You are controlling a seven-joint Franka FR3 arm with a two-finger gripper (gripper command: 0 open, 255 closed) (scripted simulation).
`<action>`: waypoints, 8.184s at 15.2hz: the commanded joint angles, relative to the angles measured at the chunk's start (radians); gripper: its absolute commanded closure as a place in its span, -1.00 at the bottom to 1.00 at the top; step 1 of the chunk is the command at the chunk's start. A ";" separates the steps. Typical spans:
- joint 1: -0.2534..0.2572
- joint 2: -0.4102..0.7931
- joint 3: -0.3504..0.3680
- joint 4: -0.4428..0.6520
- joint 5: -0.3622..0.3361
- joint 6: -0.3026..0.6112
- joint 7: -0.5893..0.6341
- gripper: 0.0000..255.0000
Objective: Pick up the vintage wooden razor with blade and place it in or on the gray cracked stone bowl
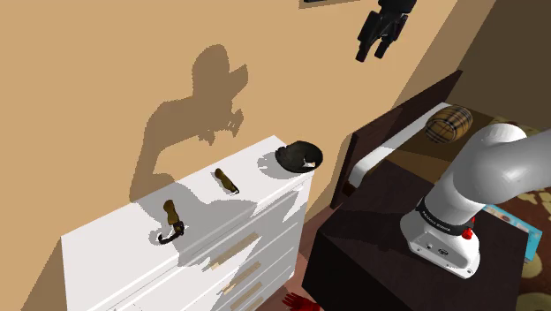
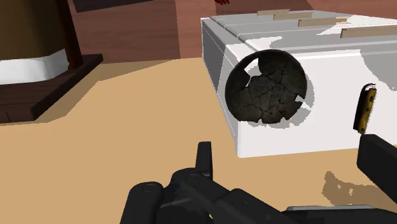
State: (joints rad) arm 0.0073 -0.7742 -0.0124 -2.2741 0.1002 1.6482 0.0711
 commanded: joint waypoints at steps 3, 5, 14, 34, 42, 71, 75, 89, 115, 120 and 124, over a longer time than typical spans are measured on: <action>0.006 0.027 0.053 -0.010 0.007 0.035 0.053 -1.00; 0.011 0.061 0.105 -0.015 0.012 0.069 0.106 -1.00; 0.014 0.284 0.336 0.034 -0.013 0.208 0.358 -1.00; 0.150 1.163 0.598 0.571 -0.524 0.189 1.037 -1.00; 0.362 1.557 0.507 1.000 -0.661 0.032 1.130 -1.00; 0.377 1.634 0.481 1.025 -0.685 0.066 1.144 1.00; 0.376 1.610 0.488 1.038 -0.676 0.032 1.132 1.00; 0.386 1.548 0.504 1.124 -0.649 -0.103 1.088 1.00; -0.060 0.731 0.497 0.043 -0.412 0.336 0.791 1.00; -0.061 0.772 0.498 0.015 -0.442 0.393 0.827 1.00; -0.061 0.809 0.497 -0.004 -0.471 0.438 0.858 1.00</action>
State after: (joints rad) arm -0.0546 0.0285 0.4847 -2.2687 -0.3646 2.0725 0.9203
